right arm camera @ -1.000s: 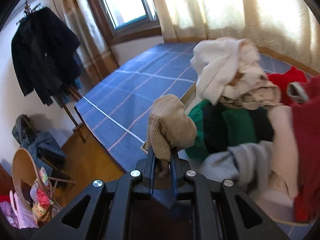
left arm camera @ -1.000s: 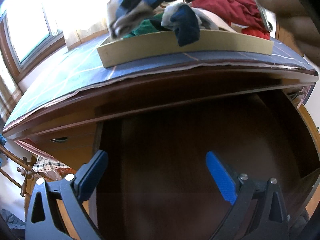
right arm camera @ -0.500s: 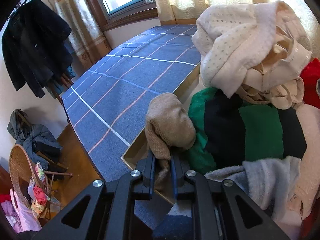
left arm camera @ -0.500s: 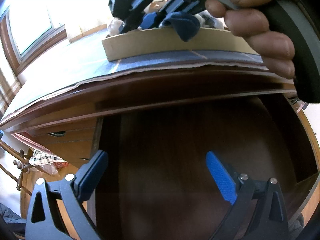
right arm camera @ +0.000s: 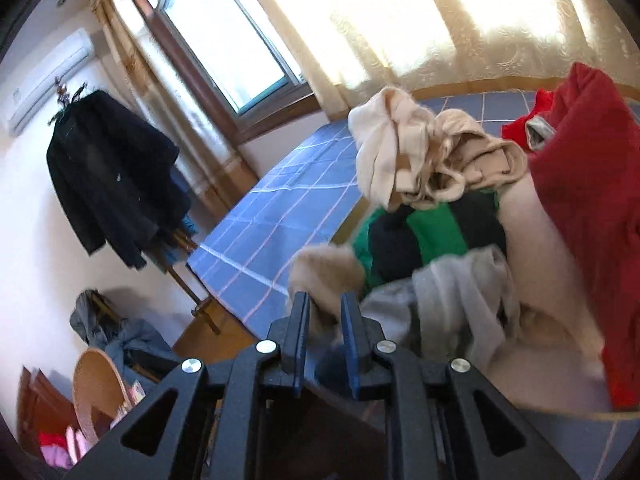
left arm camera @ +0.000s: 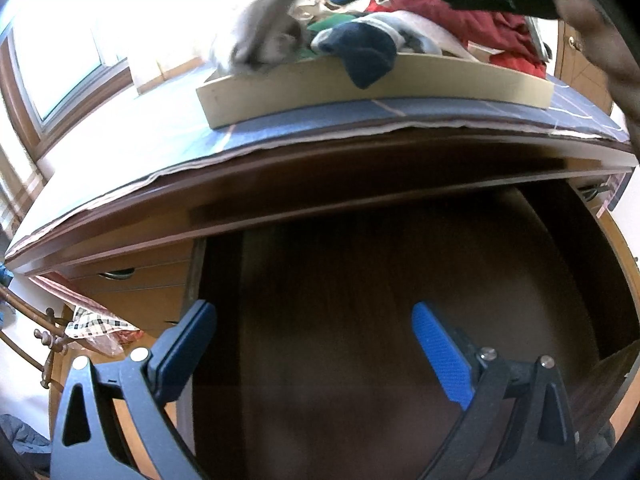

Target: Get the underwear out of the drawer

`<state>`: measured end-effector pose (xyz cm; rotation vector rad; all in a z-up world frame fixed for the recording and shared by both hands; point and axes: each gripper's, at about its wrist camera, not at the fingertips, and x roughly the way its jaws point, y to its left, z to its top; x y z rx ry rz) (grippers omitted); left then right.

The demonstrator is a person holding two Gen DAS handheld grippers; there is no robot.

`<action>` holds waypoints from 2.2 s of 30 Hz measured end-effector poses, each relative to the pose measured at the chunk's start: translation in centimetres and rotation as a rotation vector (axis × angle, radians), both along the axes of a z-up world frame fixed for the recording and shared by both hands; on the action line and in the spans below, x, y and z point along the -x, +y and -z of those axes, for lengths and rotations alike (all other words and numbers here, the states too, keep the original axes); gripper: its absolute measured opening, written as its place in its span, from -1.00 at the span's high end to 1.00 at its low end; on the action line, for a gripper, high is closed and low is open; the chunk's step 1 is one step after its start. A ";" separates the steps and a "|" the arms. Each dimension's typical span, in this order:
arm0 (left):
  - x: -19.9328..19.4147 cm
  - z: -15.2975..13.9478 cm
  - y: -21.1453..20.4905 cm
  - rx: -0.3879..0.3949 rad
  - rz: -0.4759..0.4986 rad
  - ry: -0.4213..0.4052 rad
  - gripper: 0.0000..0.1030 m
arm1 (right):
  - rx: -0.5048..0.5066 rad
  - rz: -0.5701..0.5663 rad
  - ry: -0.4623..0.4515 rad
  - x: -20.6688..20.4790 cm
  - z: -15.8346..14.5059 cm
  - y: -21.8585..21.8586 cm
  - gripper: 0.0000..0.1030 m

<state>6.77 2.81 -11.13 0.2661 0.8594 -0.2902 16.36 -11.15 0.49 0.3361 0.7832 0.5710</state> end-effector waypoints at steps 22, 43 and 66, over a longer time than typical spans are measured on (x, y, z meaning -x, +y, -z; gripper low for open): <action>0.7 -1.0 2.3 0.030 -0.142 -0.081 -0.94 | -0.021 0.057 0.055 -0.6 3.0 -1.9 0.66; 1.0 0.5 4.5 -0.052 -0.164 -0.004 -0.94 | 0.015 0.151 -0.090 11.4 1.6 -8.9 0.65; 3.0 -1.2 2.4 0.004 -0.127 -0.047 -0.94 | 0.118 0.553 0.019 22.5 8.0 -13.3 0.65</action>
